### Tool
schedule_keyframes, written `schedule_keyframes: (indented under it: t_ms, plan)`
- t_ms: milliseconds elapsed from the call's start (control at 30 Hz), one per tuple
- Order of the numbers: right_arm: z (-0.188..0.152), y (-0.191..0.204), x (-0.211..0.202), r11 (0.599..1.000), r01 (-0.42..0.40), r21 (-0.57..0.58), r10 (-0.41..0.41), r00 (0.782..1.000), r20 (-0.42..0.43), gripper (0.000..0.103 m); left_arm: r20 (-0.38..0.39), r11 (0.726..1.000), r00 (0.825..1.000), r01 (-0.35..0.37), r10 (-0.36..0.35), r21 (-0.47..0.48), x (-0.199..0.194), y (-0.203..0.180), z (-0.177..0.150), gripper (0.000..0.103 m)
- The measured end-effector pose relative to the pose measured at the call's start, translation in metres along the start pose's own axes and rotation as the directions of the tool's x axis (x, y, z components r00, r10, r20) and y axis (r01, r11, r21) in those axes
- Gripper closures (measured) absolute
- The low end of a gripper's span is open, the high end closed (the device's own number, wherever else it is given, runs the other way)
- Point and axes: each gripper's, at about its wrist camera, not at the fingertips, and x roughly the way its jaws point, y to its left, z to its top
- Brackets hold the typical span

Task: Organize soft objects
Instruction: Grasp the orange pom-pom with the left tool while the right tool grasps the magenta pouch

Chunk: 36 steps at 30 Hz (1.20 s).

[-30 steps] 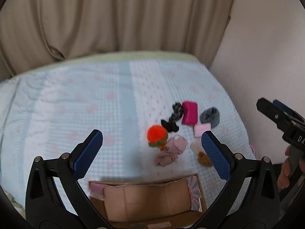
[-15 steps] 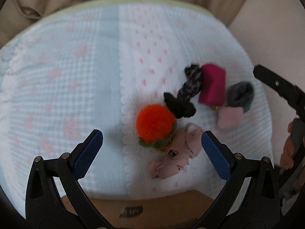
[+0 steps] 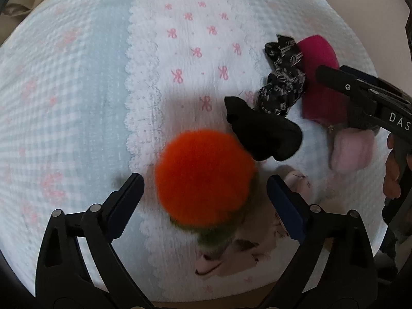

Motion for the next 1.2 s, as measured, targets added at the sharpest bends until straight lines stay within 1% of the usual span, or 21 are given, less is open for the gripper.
schedule_keyframes:
  t_ms: [33, 67, 133, 167, 200, 233, 300, 367, 400, 433, 467, 500, 567, 667, 767, 967, 1200]
  plan:
    - [0.000, -0.001, 0.003, 1.000, 0.005, -0.010, -0.005, 1.000, -0.003, 0.029, -0.007, 1.000, 1.000, 0.000, 0.000, -0.001, 0.005, 0.000, 0.001, 0.012]
    - [0.000, -0.002, 0.006, 1.000, 0.014, -0.024, -0.014, 1.000, -0.007, 0.029, -0.013, 1.000, 1.000, -0.001, 0.001, -0.002, 0.009, 0.000, 0.002, 0.017]
    - [-0.001, -0.003, 0.010, 0.998, 0.034, -0.051, -0.035, 0.999, -0.012, 0.029, -0.028, 1.000, 1.000, 0.001, -0.001, -0.005, 0.016, 0.001, 0.003, 0.020]
    - [-0.001, -0.003, 0.012, 0.997, 0.044, -0.063, -0.045, 0.999, -0.013, 0.029, -0.024, 1.000, 1.000, 0.003, -0.003, -0.011, 0.018, 0.002, 0.004, 0.023]
    - [-0.001, -0.005, 0.014, 0.996, 0.049, -0.070, -0.050, 0.999, -0.016, 0.029, -0.021, 1.000, 1.000, 0.003, -0.003, -0.016, 0.020, 0.003, 0.006, 0.027]
    - [-0.001, -0.007, 0.016, 0.996, 0.050, -0.074, -0.052, 0.999, -0.018, 0.029, -0.026, 1.000, 1.000, 0.004, -0.004, -0.021, 0.023, 0.003, 0.007, 0.035]
    - [-0.001, -0.008, 0.017, 0.996, 0.046, -0.073, -0.047, 0.999, -0.017, 0.029, -0.041, 0.999, 0.999, 0.016, -0.017, -0.030, 0.030, 0.003, 0.008, 0.040]
    - [0.000, -0.008, 0.020, 0.995, 0.056, -0.085, -0.058, 0.998, -0.023, 0.035, -0.047, 1.000, 0.999, -0.001, 0.000, -0.021, 0.036, 0.002, 0.007, 0.050]
    - [0.001, -0.006, 0.020, 0.994, 0.059, -0.088, -0.061, 0.998, -0.022, 0.036, -0.044, 1.000, 0.999, -0.014, 0.013, -0.014, 0.037, 0.001, 0.007, 0.053]
    - [0.001, -0.006, 0.020, 0.994, 0.063, -0.089, -0.066, 0.998, -0.023, 0.041, -0.040, 1.000, 0.999, -0.020, 0.019, -0.011, 0.037, 0.001, 0.007, 0.058]
    - [0.001, -0.006, 0.020, 0.993, 0.076, -0.091, -0.078, 0.997, -0.021, 0.049, -0.035, 1.000, 0.999, -0.019, 0.019, -0.016, 0.037, 0.002, 0.007, 0.062]
    - [0.001, -0.006, 0.020, 0.993, 0.079, -0.090, -0.081, 0.996, -0.023, 0.050, -0.032, 1.000, 0.999, -0.016, 0.016, -0.025, 0.037, 0.004, 0.007, 0.064]
    - [0.001, -0.007, 0.018, 0.994, 0.083, -0.078, -0.085, 0.996, -0.021, 0.056, -0.029, 0.999, 1.000, -0.011, 0.010, -0.041, 0.033, 0.005, 0.010, 0.066]
    - [0.000, -0.005, 0.014, 0.992, 0.097, -0.077, -0.098, 0.995, -0.012, 0.062, -0.021, 0.998, 1.000, 0.001, -0.002, -0.057, 0.028, 0.013, 0.010, 0.067]
    - [0.000, -0.004, 0.007, 0.994, 0.091, -0.060, -0.091, 0.996, -0.004, 0.067, -0.010, 0.998, 1.000, 0.004, -0.004, -0.055, 0.023, 0.017, 0.010, 0.067]
    - [0.006, 0.001, -0.016, 0.997, 0.076, -0.032, -0.074, 0.996, 0.047, 0.068, 0.031, 0.998, 0.999, 0.014, -0.012, -0.059, -0.007, 0.021, 0.011, 0.067]
    - [0.013, 0.012, -0.057, 0.998, 0.064, -0.011, -0.062, 0.991, 0.117, 0.070, 0.103, 0.998, 0.995, 0.014, -0.008, -0.057, -0.062, 0.031, 0.009, 0.067]
